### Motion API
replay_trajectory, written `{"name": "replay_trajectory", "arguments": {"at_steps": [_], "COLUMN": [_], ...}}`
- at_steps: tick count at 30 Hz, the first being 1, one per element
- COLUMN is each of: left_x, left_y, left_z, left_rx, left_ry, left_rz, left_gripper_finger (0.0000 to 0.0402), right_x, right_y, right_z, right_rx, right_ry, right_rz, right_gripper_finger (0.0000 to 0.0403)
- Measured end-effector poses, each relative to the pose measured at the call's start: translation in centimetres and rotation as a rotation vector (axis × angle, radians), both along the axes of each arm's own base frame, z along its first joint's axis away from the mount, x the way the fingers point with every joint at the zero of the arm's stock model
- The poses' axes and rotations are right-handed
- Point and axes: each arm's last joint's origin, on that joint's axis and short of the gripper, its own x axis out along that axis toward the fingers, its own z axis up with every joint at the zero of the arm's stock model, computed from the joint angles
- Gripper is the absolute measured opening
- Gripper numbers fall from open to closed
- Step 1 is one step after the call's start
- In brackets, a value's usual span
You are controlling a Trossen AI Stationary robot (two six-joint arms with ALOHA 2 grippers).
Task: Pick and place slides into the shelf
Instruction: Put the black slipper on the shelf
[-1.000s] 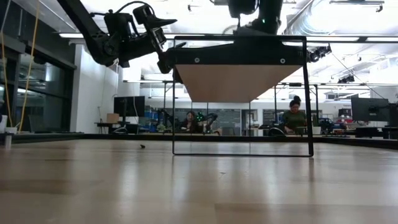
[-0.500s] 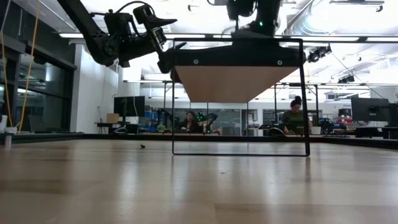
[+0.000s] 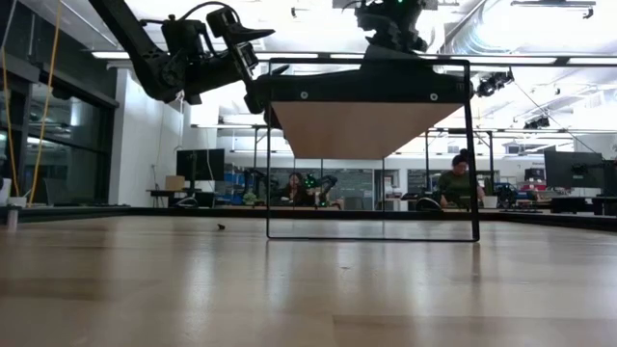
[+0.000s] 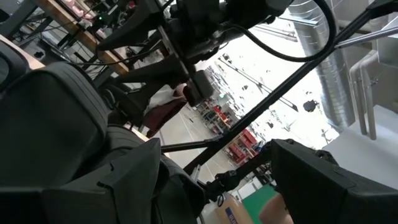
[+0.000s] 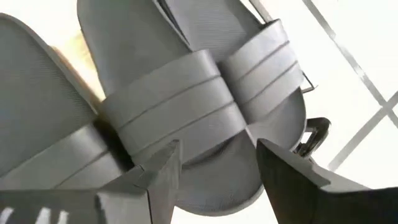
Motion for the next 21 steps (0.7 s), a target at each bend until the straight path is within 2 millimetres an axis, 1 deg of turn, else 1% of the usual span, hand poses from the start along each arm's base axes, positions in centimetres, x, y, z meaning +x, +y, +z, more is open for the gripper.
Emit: {"name": "replay_trajectory", "arguments": {"at_steps": [3, 6, 11, 16, 19, 21], "left_x": [0.0, 0.0, 0.1, 0.0, 0.0, 0.0], "left_y": [0.0, 0.0, 0.0, 0.0, 0.0, 0.0], "left_z": [0.0, 0.0, 0.0, 0.0, 0.0, 0.0], "left_rx": [0.000, 0.000, 0.000, 0.000, 0.000, 0.000], "left_ry": [0.000, 0.000, 0.000, 0.000, 0.000, 0.000], "left_rz": [0.000, -0.002, -0.002, -0.002, -0.002, -0.002], "left_gripper_finger": [0.0285, 0.0285, 0.0285, 0.0285, 0.0285, 0.0285], "right_x": [0.1, 0.2, 0.6, 0.6, 0.1, 0.0], "right_y": [-0.2, -0.7, -2.0, -2.8, -2.9, -2.8], "right_z": [-0.4, -1.1, -2.5, -4.9, -6.5, -6.8], "right_rx": [-0.002, -0.007, -0.024, 0.054, 0.076, 0.078], "right_ry": [0.001, 0.005, -0.044, -0.030, 0.019, 0.033], "right_rz": [-0.004, -0.005, -0.019, -0.020, -0.035, -0.039], "right_gripper_finger": [0.0200, 0.0200, 0.0200, 0.0200, 0.0200, 0.0200]}}
